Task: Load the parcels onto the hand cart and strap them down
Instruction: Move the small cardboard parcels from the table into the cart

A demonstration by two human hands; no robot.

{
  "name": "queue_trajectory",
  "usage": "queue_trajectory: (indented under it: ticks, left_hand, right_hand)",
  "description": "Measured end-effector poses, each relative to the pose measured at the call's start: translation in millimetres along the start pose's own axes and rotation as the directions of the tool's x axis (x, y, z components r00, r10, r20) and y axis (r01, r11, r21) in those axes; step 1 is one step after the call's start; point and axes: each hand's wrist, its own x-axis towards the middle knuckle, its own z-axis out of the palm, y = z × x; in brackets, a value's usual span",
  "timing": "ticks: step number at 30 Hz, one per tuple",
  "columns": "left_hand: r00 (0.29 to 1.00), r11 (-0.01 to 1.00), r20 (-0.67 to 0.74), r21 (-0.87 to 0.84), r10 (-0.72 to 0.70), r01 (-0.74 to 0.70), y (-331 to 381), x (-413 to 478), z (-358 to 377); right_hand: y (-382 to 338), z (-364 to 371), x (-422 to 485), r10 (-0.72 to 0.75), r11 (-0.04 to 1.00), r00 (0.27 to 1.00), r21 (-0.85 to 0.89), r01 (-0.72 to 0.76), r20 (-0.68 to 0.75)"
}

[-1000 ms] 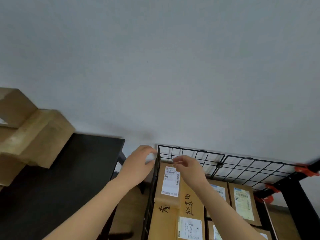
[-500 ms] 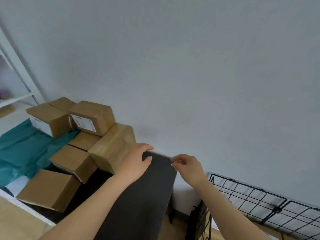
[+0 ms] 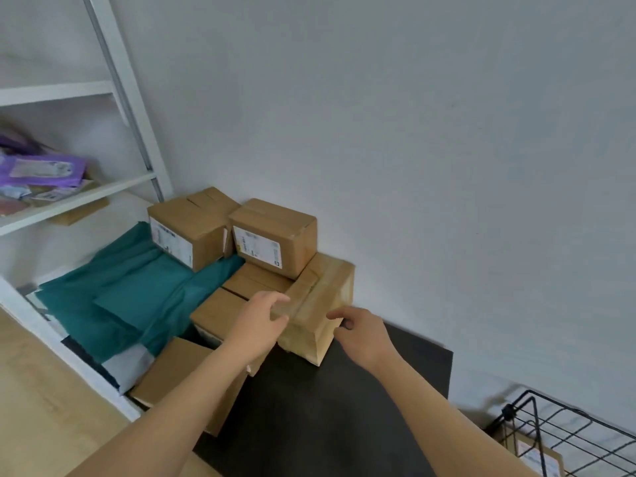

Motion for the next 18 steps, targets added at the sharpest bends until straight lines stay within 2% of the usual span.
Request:
queue_trajectory:
  ticks: [2,4,7,10,14,18]
  left_hand:
    - [1.000,1.000,0.023,-0.002,-0.010,0.010,-15,9,-5]
    - [0.998,0.999,0.060,-0.023,-0.031,0.032,-27,16,-7]
    - [0.988,0.992,0.131,-0.086,-0.078,0.090,-38,28,-8]
    - [0.974,0.983,0.213,-0.143,-0.081,0.113,-44,37,-7]
    - [0.947,0.975,0.309,-0.165,-0.092,0.149,-43,49,0]
    - [0.905,0.935,0.401,-0.244,-0.144,0.257,-35,58,9]
  right_hand:
    - [-10,13,11,-0.028,0.992,0.999,-0.123,0.032,0.040]
    - [-17,23,20,-0.034,0.953,0.986,-0.291,0.080,0.161]
    - [-22,30,32,0.055,0.882,0.964,-0.466,0.076,0.261]
    - [-14,32,38,0.117,0.870,0.967,-0.493,0.010,0.226]
    - [-10,24,39,0.128,0.876,0.983,-0.480,-0.052,0.129]
    - [-13,16,41,0.181,0.874,0.983,-0.457,-0.166,-0.012]
